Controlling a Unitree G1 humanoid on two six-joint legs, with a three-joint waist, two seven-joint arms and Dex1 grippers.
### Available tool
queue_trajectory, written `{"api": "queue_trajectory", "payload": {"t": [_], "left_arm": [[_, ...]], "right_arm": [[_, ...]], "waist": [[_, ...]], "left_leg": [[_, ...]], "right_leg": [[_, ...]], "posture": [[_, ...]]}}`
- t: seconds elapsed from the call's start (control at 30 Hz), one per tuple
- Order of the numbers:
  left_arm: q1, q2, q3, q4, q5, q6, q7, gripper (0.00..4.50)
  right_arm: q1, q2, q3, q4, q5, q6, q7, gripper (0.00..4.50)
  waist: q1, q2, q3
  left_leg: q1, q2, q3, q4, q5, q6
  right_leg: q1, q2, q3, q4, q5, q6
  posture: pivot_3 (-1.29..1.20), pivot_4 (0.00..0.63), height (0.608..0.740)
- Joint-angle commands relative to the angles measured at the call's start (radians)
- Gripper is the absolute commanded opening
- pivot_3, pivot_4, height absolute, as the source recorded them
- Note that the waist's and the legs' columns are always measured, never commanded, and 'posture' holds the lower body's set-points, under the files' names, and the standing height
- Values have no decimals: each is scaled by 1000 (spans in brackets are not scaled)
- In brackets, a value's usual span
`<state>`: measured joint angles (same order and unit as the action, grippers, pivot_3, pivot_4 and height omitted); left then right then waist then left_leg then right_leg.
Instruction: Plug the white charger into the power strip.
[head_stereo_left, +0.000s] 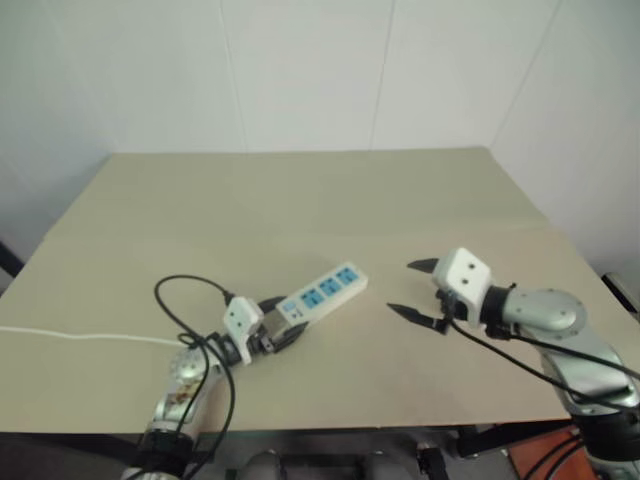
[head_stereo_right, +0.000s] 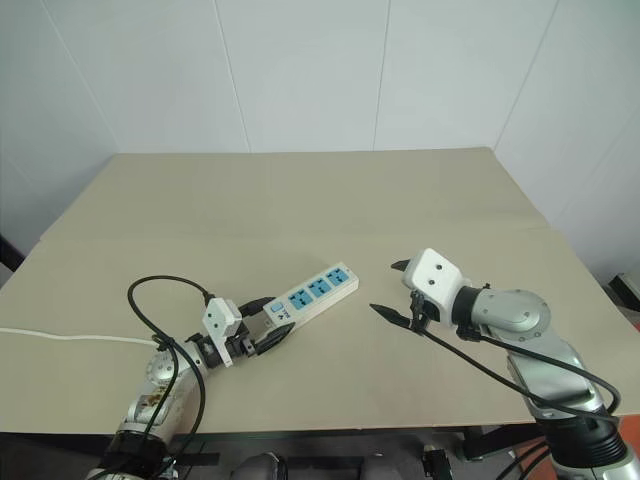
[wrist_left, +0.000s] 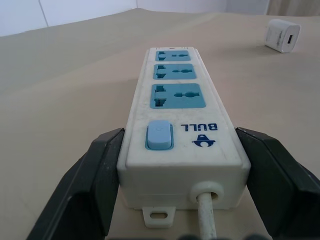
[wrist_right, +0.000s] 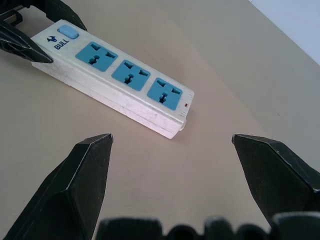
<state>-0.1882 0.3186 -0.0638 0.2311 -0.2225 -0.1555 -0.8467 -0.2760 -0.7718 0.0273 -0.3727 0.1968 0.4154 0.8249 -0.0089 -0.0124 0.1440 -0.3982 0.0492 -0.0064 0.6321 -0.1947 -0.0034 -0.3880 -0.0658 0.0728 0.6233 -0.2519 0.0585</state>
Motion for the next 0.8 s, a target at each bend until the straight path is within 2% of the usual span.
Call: {"api": "queue_trajectory", "payload": {"t": [0.03, 0.23, 0.4, 0.63, 0.8], "left_arm": [[6, 21, -10, 31, -37, 56, -72, 3253], [-18, 102, -3, -5, -190, 148, -326, 3252], [-61, 159, -22, 32, -192, 150, -476, 3252], [-157, 148, -49, 217, -76, -68, -520, 3252], [-203, 117, -57, 326, -34, -201, -517, 3252]], "right_arm": [[-13, -3, -16, -20, -3, -4, -10, 4500], [-19, -11, -26, -25, -3, -1, -9, 4500], [-18, -25, -38, -32, 0, 3, -4, 4500], [-10, -47, -49, -42, 4, 3, -3, 4500], [-22, -135, -77, 2, 8, -56, 79, 4500]], "waist": [[-1, 0, 0], [-6, -1, 0], [-5, -1, 1], [-3, -2, 1], [1, -3, 1]], "left_leg": [[0, 0, 0, 0, 0, 0], [-1, 0, 0, -2, 0, 0], [-3, 0, 0, -4, 0, 0], [-4, 0, 0, -3, 0, 0], [-3, 0, 0, -3, 0, 0]], "right_leg": [[0, 0, 0, 0, 0, 0], [-2, 0, 0, 0, 0, -1], [-4, 0, 0, 0, -1, -2], [-5, 0, 0, 0, -1, -3], [-4, 0, 0, 0, -1, -3]], "posture": [[0, 150, 740], [0, 150, 740], [0, 150, 740], [0, 150, 740], [0, 150, 740]]}}
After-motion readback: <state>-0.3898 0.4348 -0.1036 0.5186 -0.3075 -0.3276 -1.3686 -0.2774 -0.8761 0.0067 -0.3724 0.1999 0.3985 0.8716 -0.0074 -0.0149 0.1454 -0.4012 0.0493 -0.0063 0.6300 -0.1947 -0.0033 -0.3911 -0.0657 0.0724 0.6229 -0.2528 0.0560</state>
